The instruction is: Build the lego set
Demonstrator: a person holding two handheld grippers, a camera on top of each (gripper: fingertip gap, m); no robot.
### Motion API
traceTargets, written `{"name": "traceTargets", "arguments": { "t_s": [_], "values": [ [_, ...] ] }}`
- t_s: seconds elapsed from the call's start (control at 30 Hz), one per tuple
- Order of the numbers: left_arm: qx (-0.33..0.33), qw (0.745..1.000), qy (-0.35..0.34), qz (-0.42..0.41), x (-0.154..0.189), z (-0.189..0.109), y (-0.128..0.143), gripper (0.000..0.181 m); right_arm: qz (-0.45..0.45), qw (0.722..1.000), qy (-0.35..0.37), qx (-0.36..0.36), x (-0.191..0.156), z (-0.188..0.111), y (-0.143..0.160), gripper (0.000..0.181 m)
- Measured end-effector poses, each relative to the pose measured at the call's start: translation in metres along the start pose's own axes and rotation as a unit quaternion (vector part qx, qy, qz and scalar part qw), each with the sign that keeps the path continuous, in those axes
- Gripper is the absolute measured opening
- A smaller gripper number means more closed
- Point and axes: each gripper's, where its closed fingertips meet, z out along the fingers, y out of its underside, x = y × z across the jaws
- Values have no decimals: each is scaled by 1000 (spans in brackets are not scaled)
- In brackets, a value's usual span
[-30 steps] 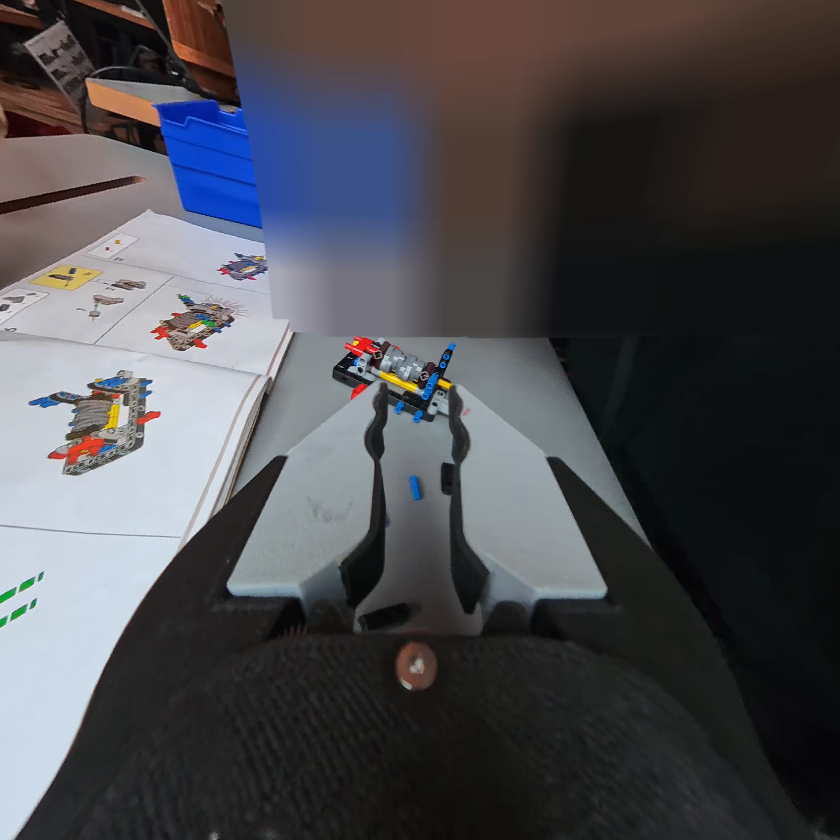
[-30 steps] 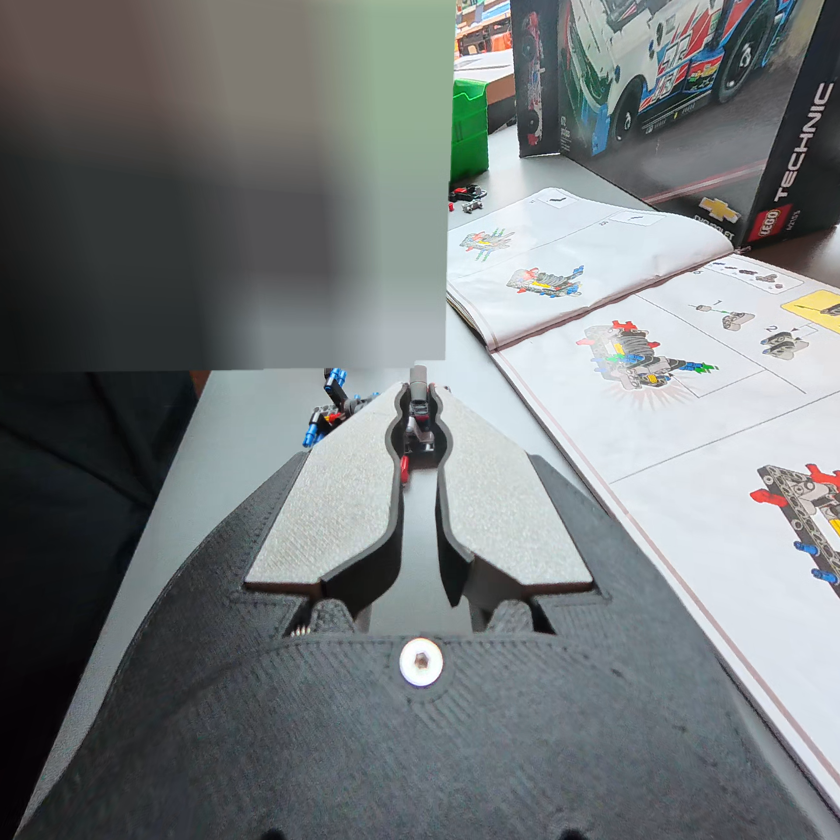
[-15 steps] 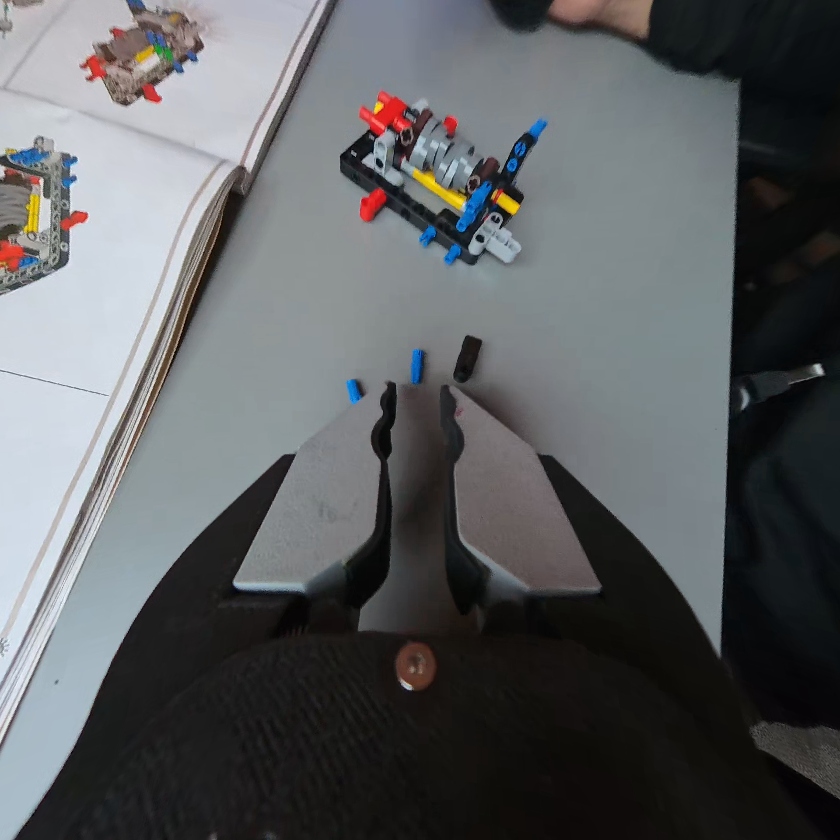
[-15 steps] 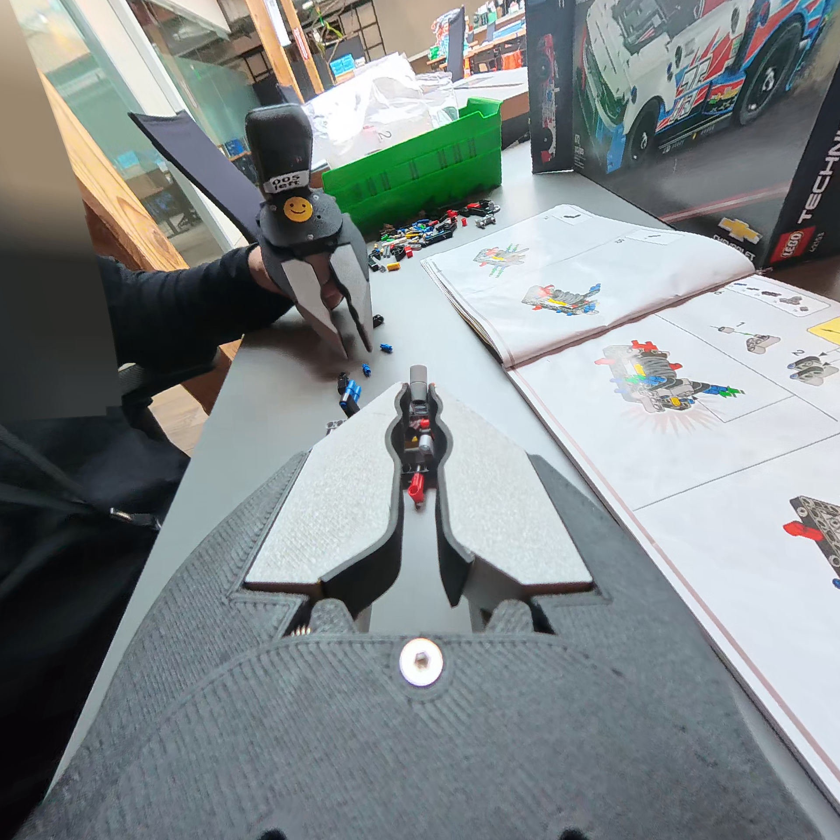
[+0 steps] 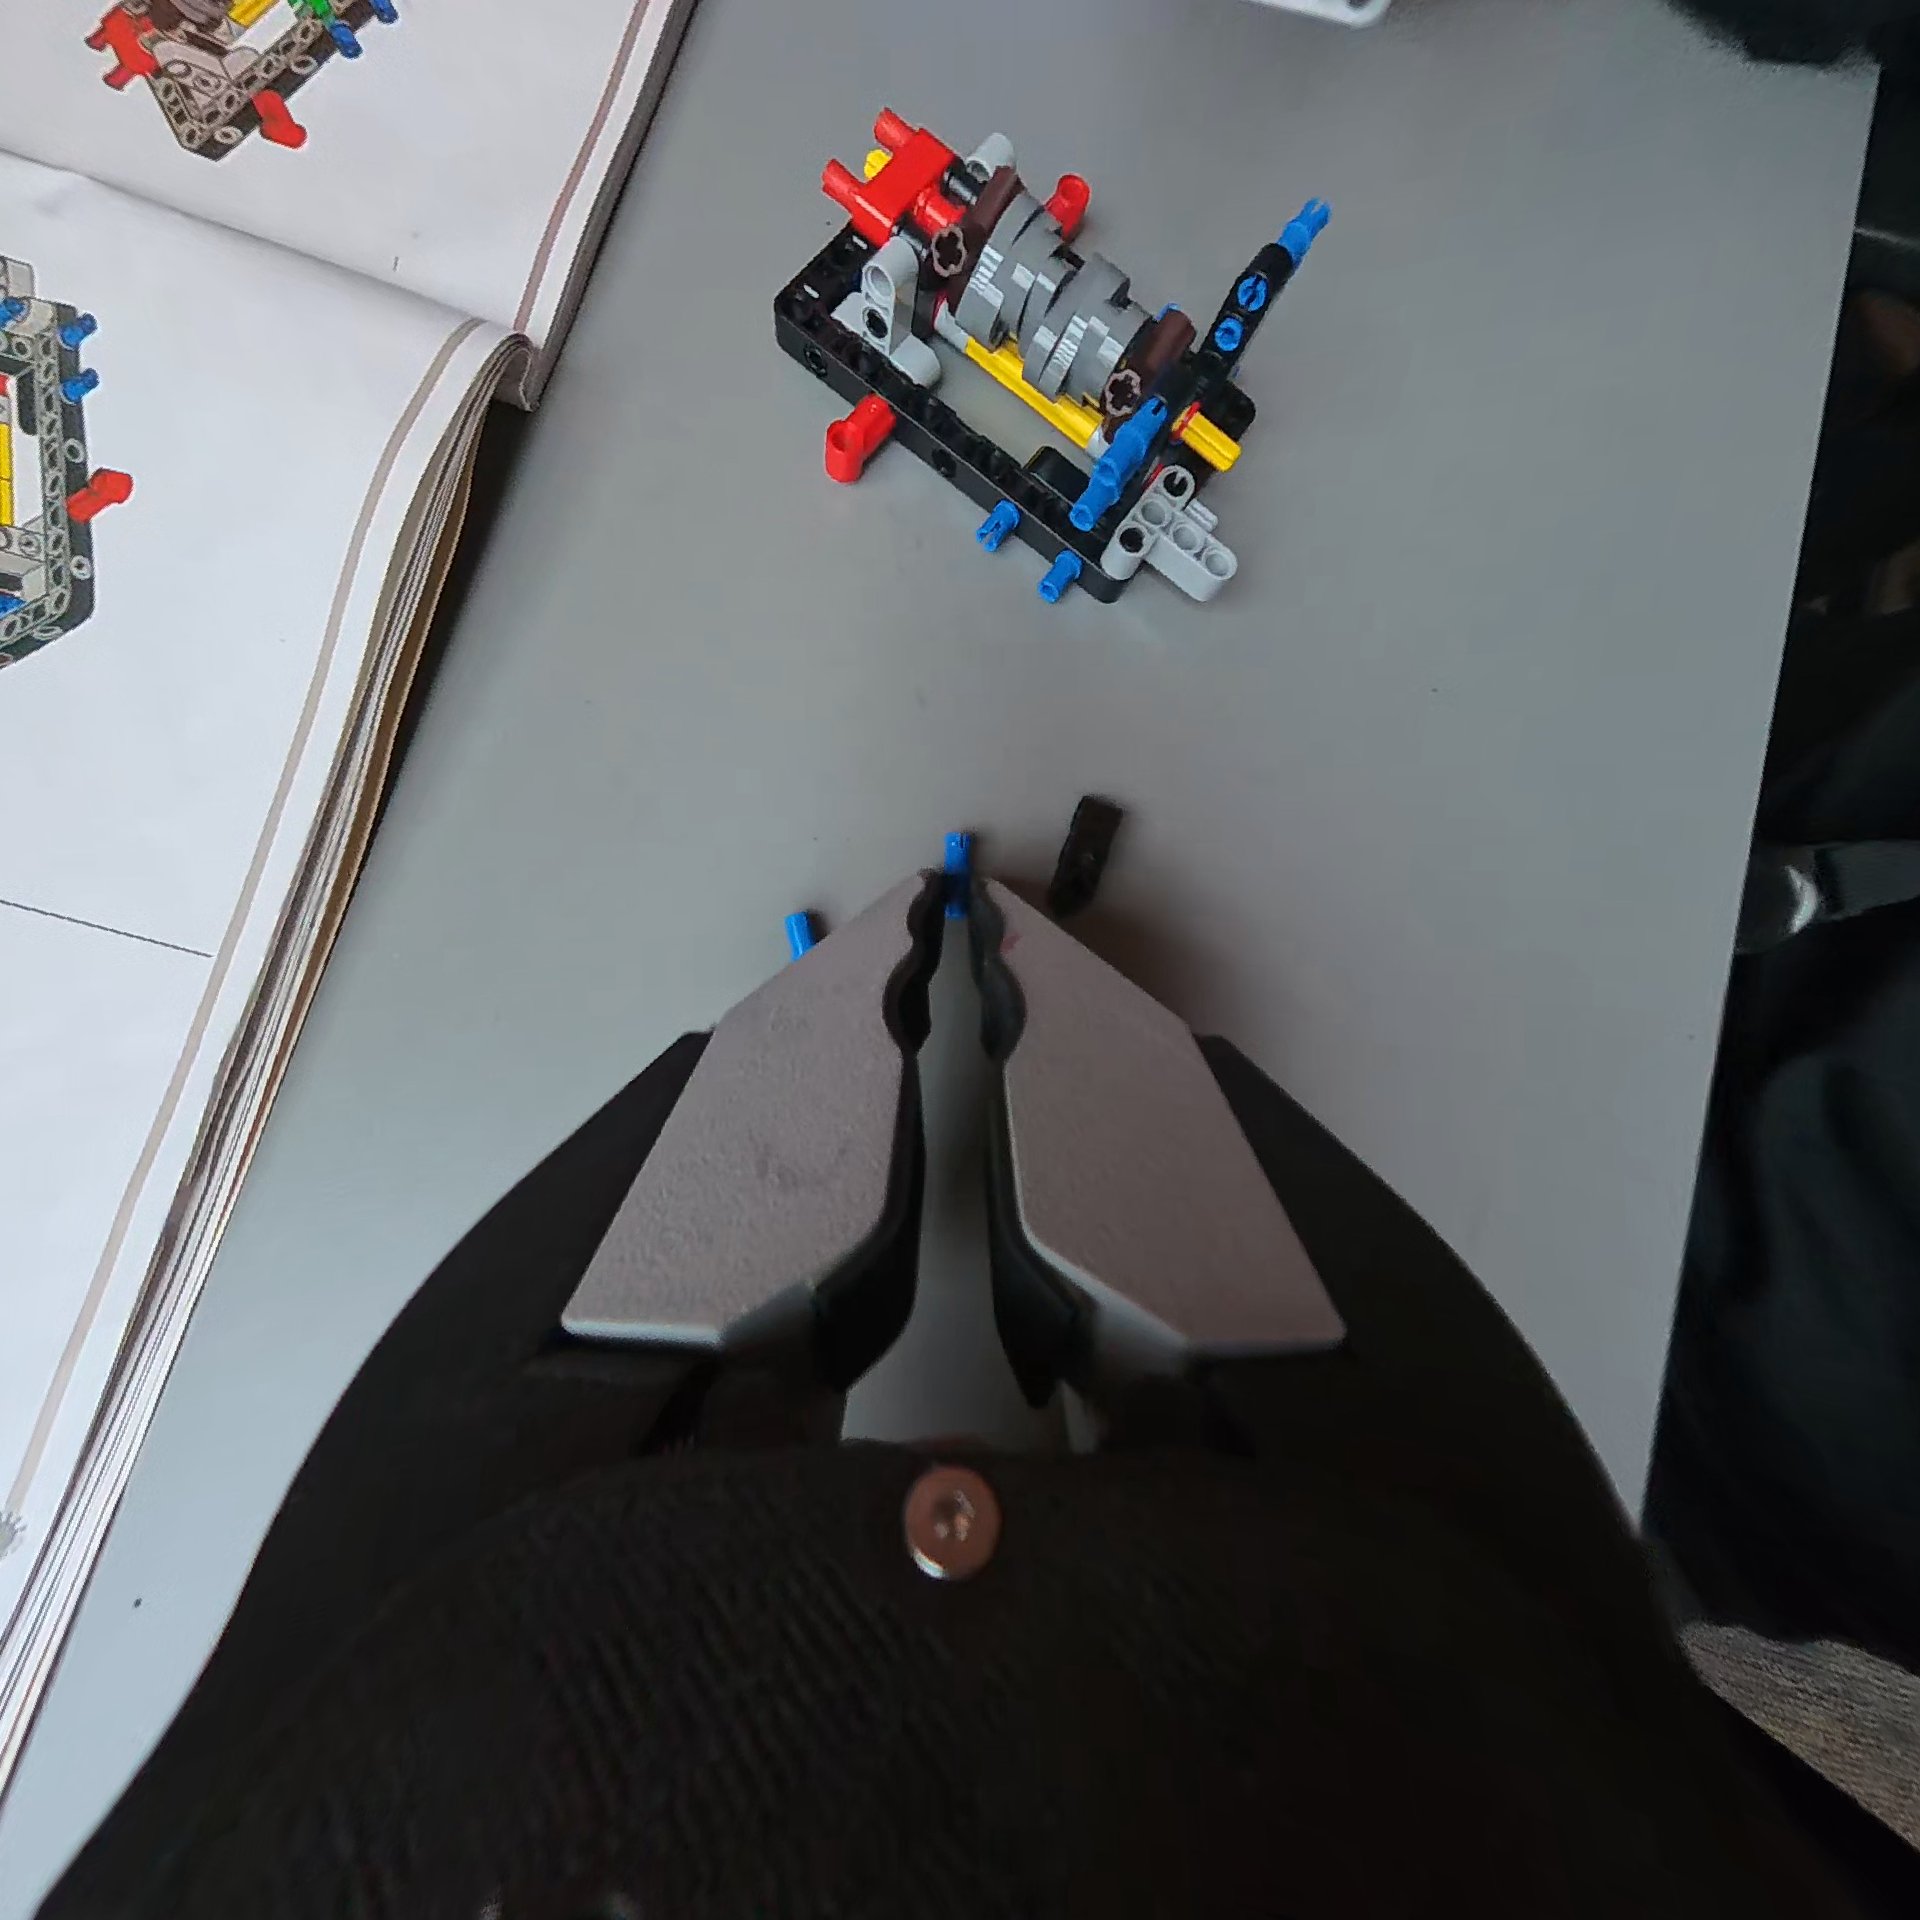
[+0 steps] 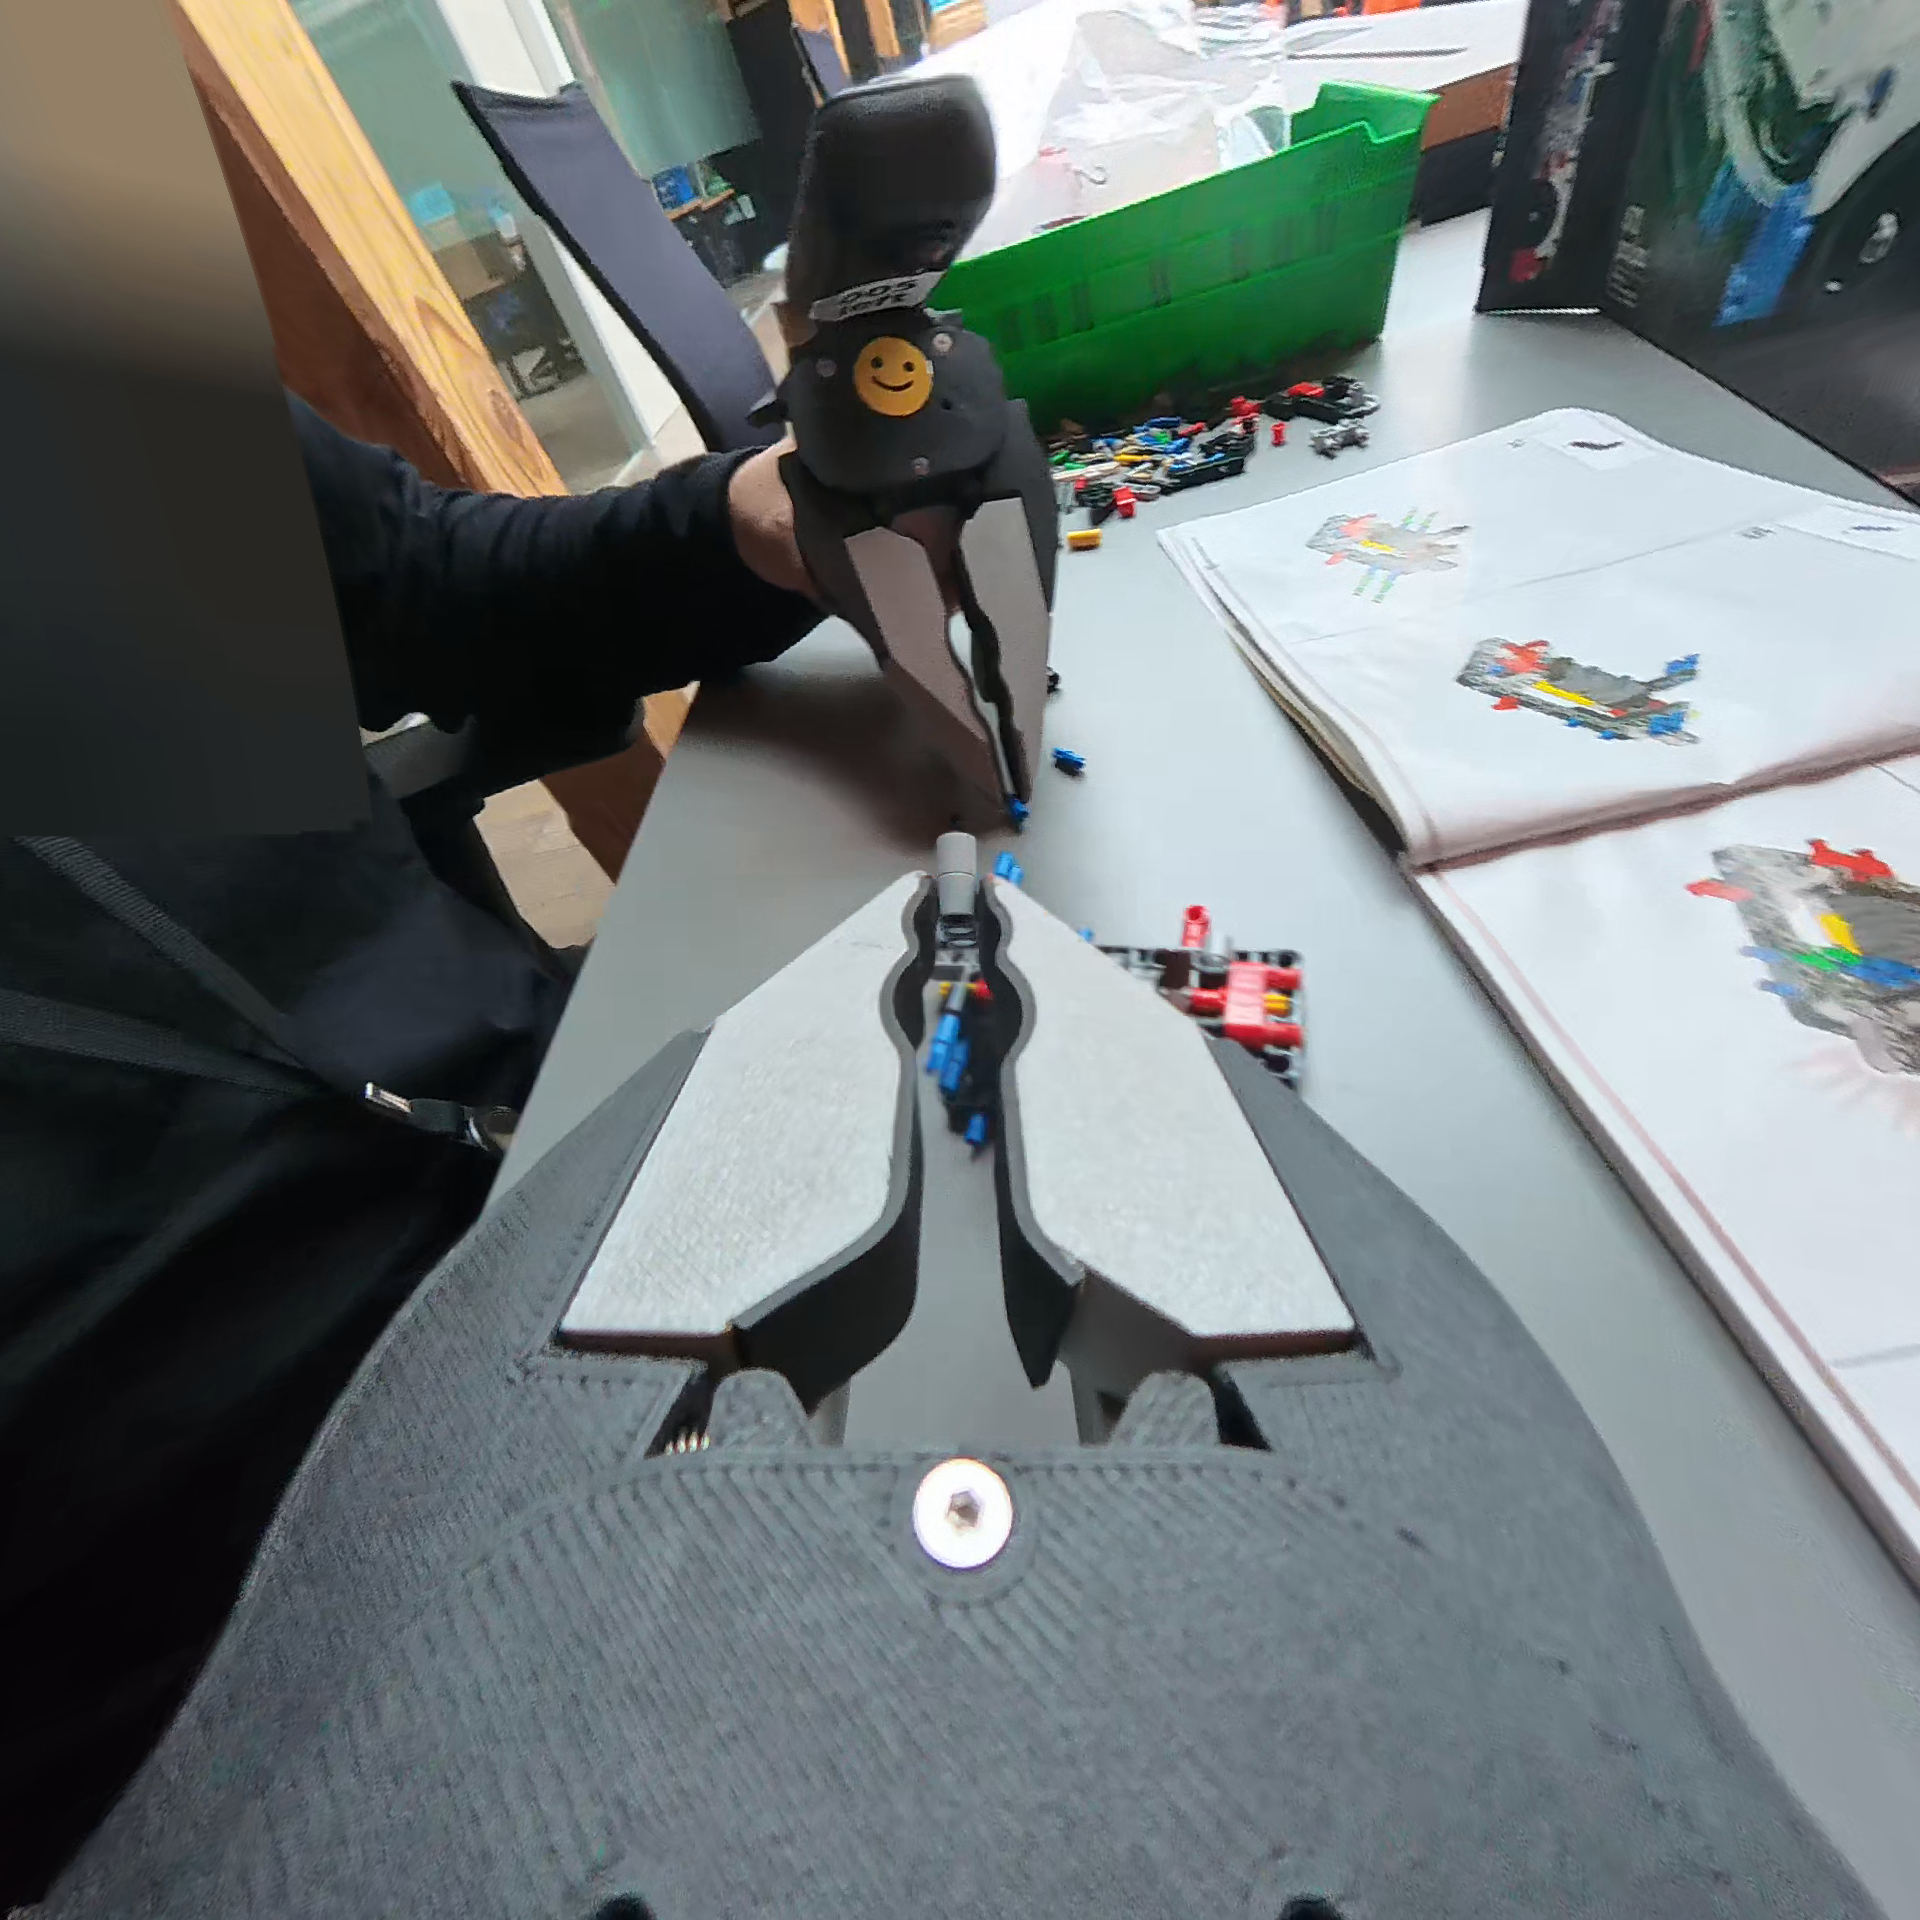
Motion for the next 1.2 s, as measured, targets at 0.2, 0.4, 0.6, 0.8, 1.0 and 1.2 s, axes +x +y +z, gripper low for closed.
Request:
{"name": "traceTargets", "arguments": {
  "t_s": [0.2, 0.4, 0.6, 0.8, 1.0, 1.2],
  "values": [
    [77, 995, 63, -4, 57, -16, -42, 1, -4, 1000, -19, -15, -37, 22, 9, 4],
    [41, 996, -2, 76, 88, 10, -19, 1, 40, 995, 6, -94, -50, 43, 41, 4],
    [20, 969, -134, 205, 82, 23, -11, 2, 31, 986, 35, -158, -56, 56, 63, 4],
    [39, 946, -167, 275, 88, 30, -15, 2, 113, 980, 13, -163, -52, 57, 68, 4],
    [38, 910, -220, 350, 91, 28, -24, 2, 56, 983, 11, -174, -56, 58, 68, 4],
    [37, 870, -274, 409, 94, 27, -31, 2, 82, 988, -25, -126, -58, 51, 54, 4]
  ]
}}
